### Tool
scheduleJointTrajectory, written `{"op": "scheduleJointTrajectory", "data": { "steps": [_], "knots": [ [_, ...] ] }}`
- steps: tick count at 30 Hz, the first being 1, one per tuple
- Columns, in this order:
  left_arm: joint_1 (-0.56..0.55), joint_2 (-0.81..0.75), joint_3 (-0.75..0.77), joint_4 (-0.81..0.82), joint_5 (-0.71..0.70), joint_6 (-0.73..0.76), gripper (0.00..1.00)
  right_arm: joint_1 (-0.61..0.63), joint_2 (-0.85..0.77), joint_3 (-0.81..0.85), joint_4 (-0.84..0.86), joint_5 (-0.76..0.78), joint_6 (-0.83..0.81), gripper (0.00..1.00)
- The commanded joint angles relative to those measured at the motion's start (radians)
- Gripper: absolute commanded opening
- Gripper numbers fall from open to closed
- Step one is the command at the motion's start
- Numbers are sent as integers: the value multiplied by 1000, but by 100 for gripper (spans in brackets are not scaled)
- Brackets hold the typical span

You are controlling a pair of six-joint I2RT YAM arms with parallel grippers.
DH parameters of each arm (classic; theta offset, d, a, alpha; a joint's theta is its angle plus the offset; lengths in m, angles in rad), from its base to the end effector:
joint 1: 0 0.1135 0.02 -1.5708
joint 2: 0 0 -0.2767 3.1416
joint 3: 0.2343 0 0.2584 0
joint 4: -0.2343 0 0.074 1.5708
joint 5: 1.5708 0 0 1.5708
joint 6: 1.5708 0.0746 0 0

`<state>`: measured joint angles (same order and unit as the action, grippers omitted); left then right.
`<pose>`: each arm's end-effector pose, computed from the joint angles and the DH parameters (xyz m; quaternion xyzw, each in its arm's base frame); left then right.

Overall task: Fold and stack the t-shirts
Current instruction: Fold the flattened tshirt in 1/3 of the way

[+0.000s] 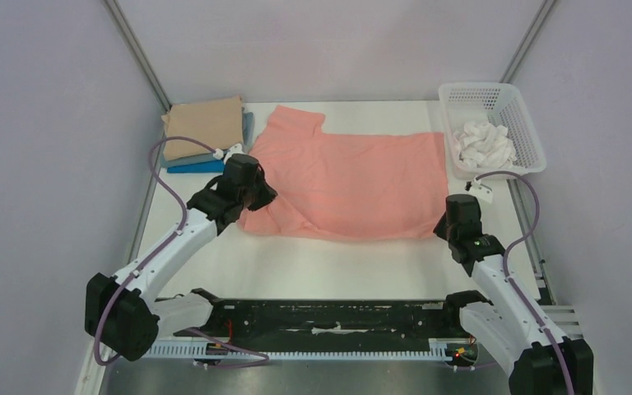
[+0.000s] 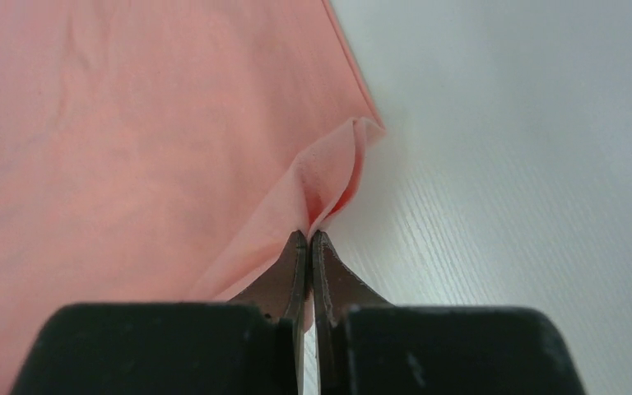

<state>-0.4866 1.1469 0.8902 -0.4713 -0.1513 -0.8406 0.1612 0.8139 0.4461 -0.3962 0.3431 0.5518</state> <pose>0.2482 -0.1186 0.2616 -0.1906 0.8902 -0.1969 0.3638 0.1918 0.0058 0.1805 0.2416 0.8760 -0.0121 0.4173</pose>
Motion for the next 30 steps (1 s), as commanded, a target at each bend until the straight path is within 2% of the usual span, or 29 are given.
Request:
{"op": "scheduleJointTrajectory", "data": {
  "steps": [1,10,20,23,24,25,26,27,28,29,30],
  "knots": [
    [57,53,78,36,-9,64,2,-3,41,67,49,60,-38,1],
    [124,176,144,76,33,94,2,-26,150,122,103,55,-59,3],
    [191,336,213,78,16,108,2,-72,305,173,172,50,-59,5],
    [210,420,246,118,44,134,4,-83,352,185,234,49,-67,11],
    [217,462,271,122,59,140,5,-85,372,193,253,48,-73,17],
    [223,504,304,119,77,155,10,-86,393,210,267,42,-87,28],
    [229,539,345,94,81,162,22,-86,408,231,268,39,-106,39],
    [234,581,395,58,80,170,35,-87,422,257,262,41,-130,44],
    [239,610,434,35,68,189,58,-86,427,283,256,45,-147,49],
    [243,640,476,10,42,199,75,-86,422,298,252,48,-161,57],
    [245,660,513,-15,19,211,78,-86,406,304,255,42,-182,63]
  ]
}}
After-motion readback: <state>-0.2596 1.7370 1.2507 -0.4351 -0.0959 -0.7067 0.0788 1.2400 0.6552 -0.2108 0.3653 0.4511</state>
